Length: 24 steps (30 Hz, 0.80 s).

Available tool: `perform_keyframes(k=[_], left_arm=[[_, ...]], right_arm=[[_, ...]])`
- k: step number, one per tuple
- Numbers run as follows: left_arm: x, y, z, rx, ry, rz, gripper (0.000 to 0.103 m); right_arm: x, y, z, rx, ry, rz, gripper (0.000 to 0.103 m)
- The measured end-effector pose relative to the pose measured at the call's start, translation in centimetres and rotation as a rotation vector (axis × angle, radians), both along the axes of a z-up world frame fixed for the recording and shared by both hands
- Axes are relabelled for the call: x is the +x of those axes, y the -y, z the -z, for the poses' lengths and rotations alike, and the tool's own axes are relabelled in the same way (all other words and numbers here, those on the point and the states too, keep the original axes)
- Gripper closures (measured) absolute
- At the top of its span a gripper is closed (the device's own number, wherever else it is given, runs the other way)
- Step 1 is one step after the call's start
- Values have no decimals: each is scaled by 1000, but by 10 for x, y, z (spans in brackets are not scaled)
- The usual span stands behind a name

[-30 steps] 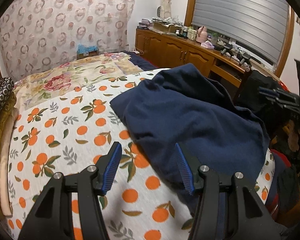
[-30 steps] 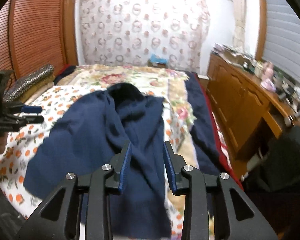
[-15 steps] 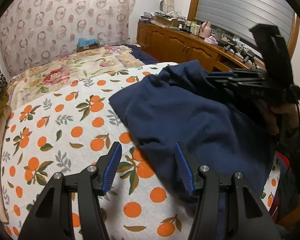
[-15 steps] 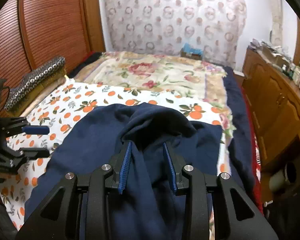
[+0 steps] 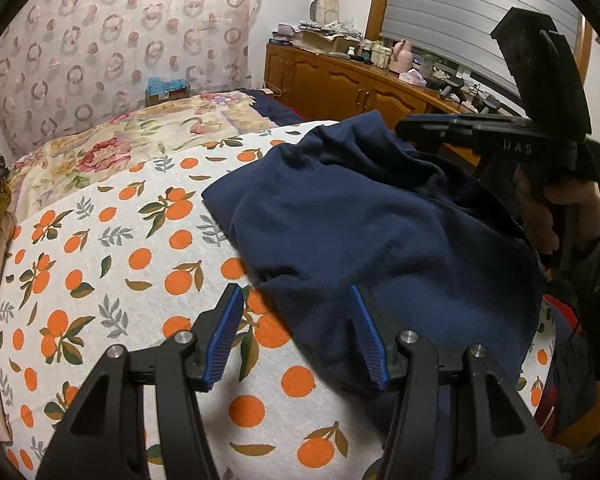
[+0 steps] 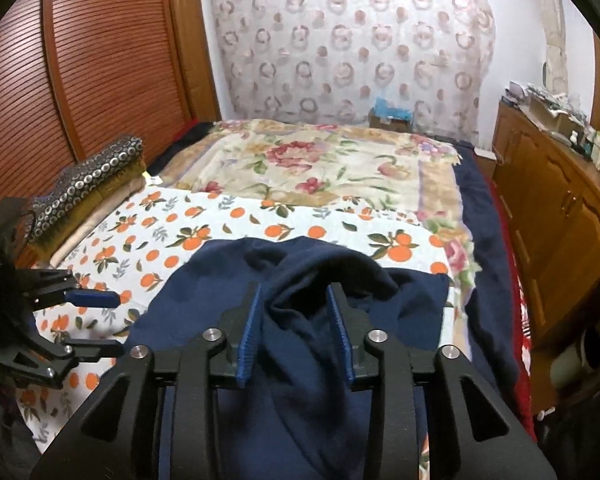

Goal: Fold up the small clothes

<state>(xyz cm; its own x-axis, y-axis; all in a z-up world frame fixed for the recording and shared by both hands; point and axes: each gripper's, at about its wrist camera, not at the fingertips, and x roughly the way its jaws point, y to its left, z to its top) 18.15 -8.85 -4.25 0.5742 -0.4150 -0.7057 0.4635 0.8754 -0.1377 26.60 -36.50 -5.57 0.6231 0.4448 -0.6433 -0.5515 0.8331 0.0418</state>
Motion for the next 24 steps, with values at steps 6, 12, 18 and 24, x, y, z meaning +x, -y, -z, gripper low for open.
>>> perform_keyframes(k=[6, 12, 18, 24], left_arm=[[0, 0, 0, 0, 0, 0, 49], [-3, 1, -1, -2, 5, 3, 49], [-18, 6, -1, -9, 9, 16, 49], [-37, 8, -4, -5, 18, 31, 49]], right_arm=[[3, -15, 21, -79, -35, -18, 66], [7, -10, 24, -122, -11, -19, 99], [28, 34, 10, -136, 62, 256, 98], [16, 56, 14, -173, 55, 333, 71]])
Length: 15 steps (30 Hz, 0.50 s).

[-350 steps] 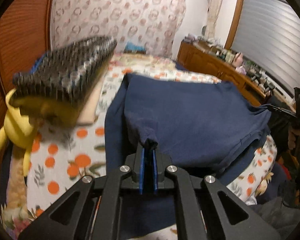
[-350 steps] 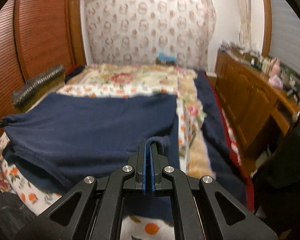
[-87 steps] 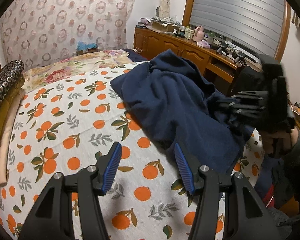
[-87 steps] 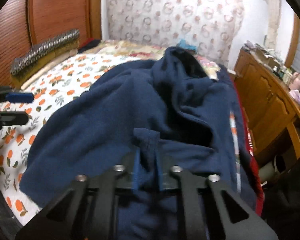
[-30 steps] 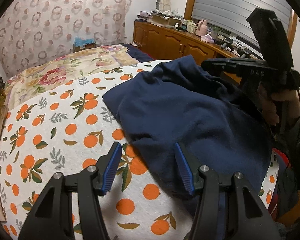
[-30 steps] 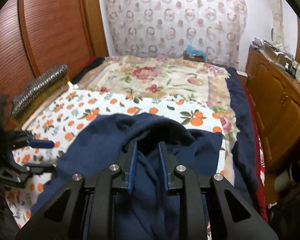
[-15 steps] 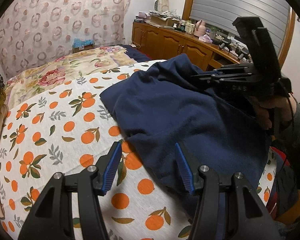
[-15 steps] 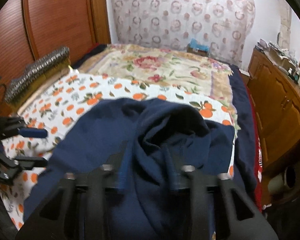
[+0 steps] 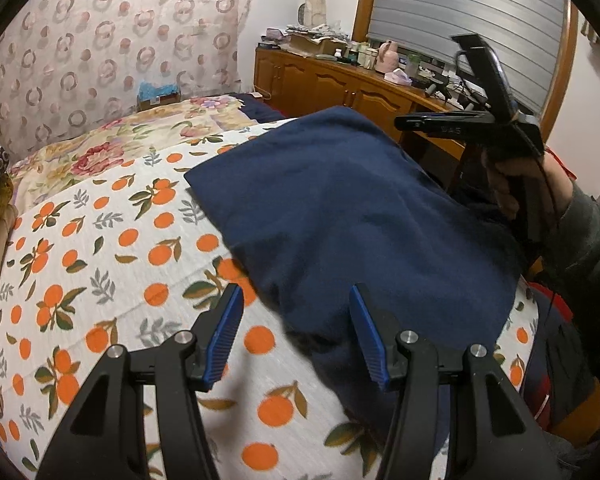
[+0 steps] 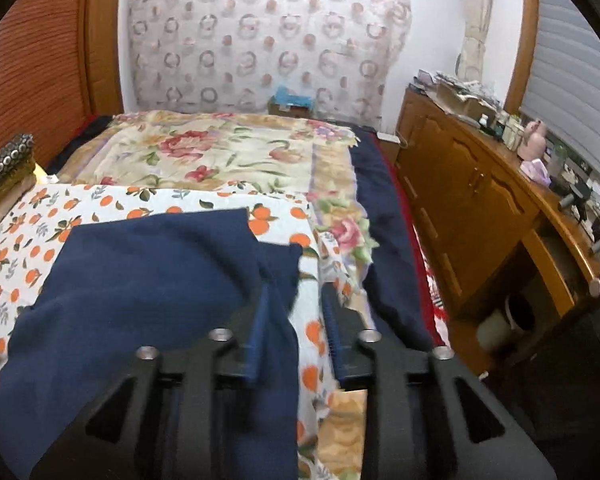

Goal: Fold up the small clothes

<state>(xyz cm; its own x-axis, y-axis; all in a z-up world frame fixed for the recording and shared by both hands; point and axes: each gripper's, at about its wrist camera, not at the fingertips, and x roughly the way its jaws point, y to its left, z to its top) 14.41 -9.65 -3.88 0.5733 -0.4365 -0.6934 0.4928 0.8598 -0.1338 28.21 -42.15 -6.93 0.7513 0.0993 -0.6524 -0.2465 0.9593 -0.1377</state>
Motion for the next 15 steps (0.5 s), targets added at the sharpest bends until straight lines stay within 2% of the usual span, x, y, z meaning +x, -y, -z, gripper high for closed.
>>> perform_keyframes(k=[5, 10, 15], left_arm=[[-20, -1, 2, -2, -3, 4, 49], [-42, -1, 10, 2, -19, 7, 49], [-58, 2, 19, 12, -45, 30, 49]], right_arm=[[-44, 11, -4, 15, 15, -37, 55], [-91, 17, 3, 13, 8, -59, 51], [-133, 30, 16, 68, -20, -54, 49]])
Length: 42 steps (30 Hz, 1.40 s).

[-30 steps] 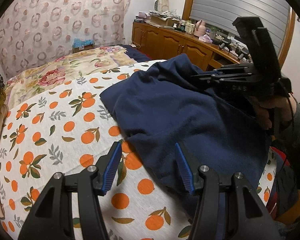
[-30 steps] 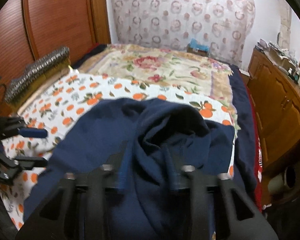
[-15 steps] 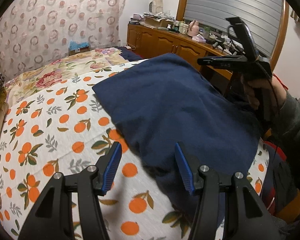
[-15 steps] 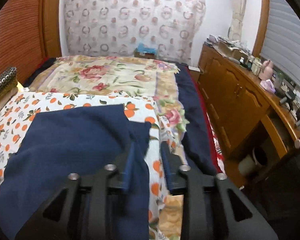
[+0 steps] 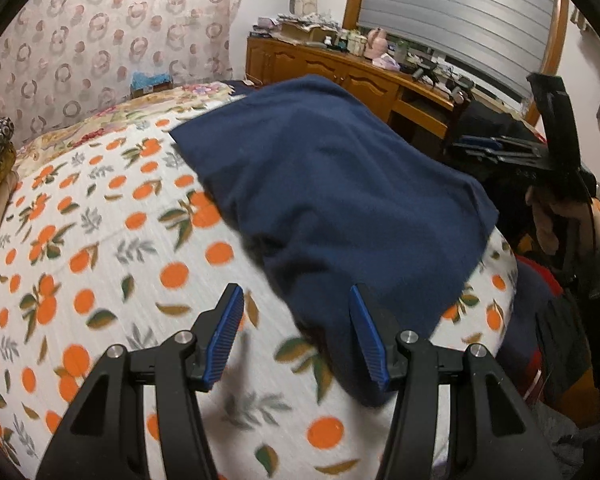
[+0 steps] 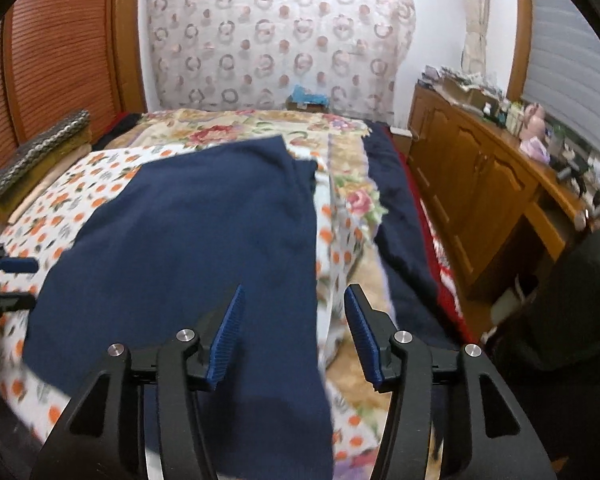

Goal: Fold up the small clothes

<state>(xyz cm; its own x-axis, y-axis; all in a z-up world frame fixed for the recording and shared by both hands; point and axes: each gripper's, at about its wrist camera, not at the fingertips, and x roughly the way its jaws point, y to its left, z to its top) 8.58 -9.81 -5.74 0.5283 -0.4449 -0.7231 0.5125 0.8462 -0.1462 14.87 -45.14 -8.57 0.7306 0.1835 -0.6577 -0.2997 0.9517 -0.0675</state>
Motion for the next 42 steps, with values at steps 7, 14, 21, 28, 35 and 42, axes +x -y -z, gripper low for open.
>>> perform_keyframes(k=[7, 14, 21, 28, 35, 42], left_arm=[[-8, 13, 13, 0, -65, 53, 49], [-16, 23, 14, 15, -68, 89, 60], [-20, 26, 7, -11, -59, 124, 101], [-19, 15, -18, -79, -6, 92, 102], [-14, 13, -18, -93, -9, 84, 102], [-11, 11, -30, -152, 15, 71, 102]], right_arm=[[-29, 22, 28, 33, -45, 48, 48], [-36, 37, 46, 101, -101, 73, 48], [-44, 40, 50, 135, -112, 78, 48], [-55, 30, 46, 121, -92, 61, 48], [-55, 22, 51, 104, -90, 55, 62], [-58, 13, 46, 47, -58, 11, 96]])
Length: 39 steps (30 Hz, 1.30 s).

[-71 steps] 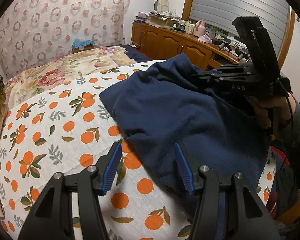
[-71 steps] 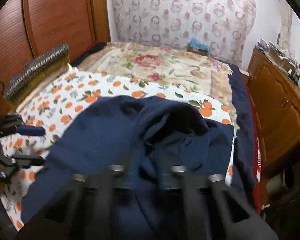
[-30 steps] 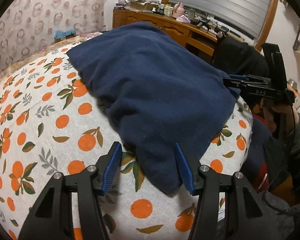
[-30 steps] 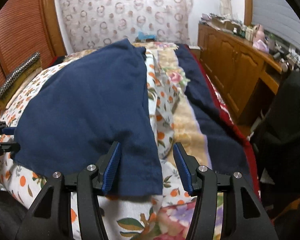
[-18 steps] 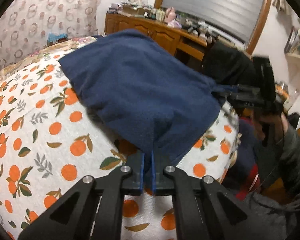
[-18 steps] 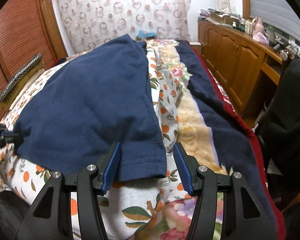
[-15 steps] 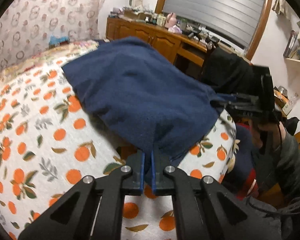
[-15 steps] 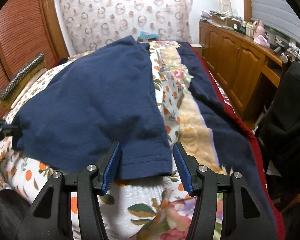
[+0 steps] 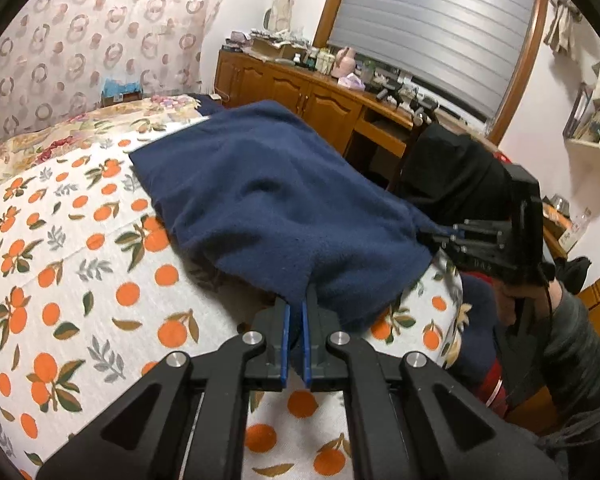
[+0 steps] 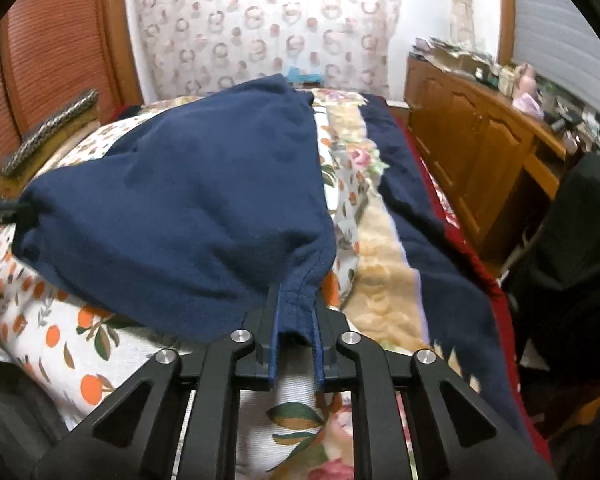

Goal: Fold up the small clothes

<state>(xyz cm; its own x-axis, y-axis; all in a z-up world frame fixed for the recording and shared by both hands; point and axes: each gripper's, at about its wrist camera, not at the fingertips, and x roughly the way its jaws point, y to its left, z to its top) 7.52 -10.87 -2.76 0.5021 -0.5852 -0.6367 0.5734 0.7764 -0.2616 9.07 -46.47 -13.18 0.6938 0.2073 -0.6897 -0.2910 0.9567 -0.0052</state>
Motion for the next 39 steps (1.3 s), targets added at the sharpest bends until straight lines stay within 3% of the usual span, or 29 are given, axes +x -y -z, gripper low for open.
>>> perform_keyframes(k=[3, 9, 17, 22, 27, 30, 33, 37, 39], left_arm=[[7, -3, -11, -34, 10, -8, 102], [32, -9, -34, -82, 51, -35, 102], [101, -22, -57, -81, 88, -128, 102], [144, -31, -47, -57, 47, -192, 102], [177, -40, -25, -62, -26, -224, 99], [181, -42, -26, -54, -19, -215, 89], [180, -47, -33, -37, 27, -238, 57], [181, -53, -36, -48, 38, -227, 54], [184, -52, -31, -27, 21, -225, 54]], right_arm=[[1, -2, -8, 11, 22, -31, 96], [18, 7, -51, 53, 119, -36, 97], [90, -18, -99, 18, 235, -89, 97], [155, -44, -110, 15, 255, -119, 97], [210, -61, -96, 3, 198, -138, 97], [237, -65, -82, -11, 150, -135, 97], [256, -67, -70, -24, 110, -129, 96], [271, -66, -63, -36, 91, -95, 91], [275, -64, -65, -33, 95, -63, 76]])
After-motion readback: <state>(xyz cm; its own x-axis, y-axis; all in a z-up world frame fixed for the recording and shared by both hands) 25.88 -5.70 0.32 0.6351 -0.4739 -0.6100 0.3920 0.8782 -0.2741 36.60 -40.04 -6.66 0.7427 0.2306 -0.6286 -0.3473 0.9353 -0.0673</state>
